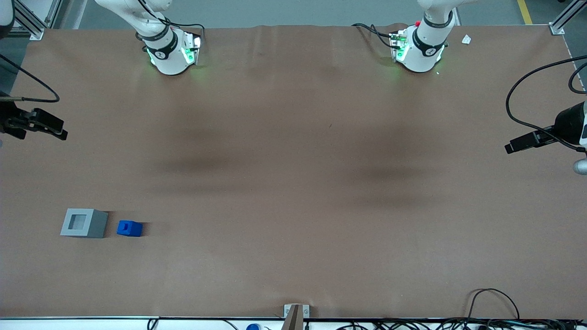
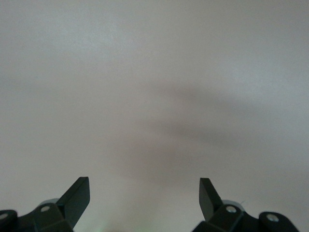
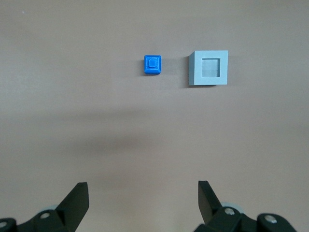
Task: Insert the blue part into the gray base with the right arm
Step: 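Move the open right gripper down toward the blue block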
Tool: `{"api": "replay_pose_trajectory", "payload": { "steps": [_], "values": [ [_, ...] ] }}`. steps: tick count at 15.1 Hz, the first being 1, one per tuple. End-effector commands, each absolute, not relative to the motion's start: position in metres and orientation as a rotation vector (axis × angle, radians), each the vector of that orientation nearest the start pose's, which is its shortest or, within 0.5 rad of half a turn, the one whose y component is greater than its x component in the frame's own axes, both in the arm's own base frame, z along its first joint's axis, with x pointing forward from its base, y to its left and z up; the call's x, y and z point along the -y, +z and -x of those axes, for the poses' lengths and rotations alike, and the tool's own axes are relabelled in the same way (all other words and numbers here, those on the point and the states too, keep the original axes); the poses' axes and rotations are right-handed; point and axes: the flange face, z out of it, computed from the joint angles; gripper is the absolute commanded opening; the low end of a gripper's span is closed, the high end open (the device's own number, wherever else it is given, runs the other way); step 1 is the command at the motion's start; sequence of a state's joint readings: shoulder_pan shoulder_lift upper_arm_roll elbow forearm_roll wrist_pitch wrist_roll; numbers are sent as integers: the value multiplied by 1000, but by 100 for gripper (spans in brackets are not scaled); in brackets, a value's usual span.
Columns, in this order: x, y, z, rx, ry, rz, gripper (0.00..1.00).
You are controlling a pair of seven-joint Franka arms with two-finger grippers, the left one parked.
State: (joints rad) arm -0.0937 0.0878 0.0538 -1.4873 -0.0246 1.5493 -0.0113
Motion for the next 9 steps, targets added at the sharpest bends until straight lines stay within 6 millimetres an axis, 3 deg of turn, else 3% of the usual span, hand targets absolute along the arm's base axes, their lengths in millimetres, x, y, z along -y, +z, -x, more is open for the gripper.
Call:
{"api": "replay_pose_trajectory", "payload": {
  "steps": [1,9],
  "values": [
    [30,588,-592,-52,71,3172,100],
    [36,515,-629,-68,138,3152,100]
  ]
}}
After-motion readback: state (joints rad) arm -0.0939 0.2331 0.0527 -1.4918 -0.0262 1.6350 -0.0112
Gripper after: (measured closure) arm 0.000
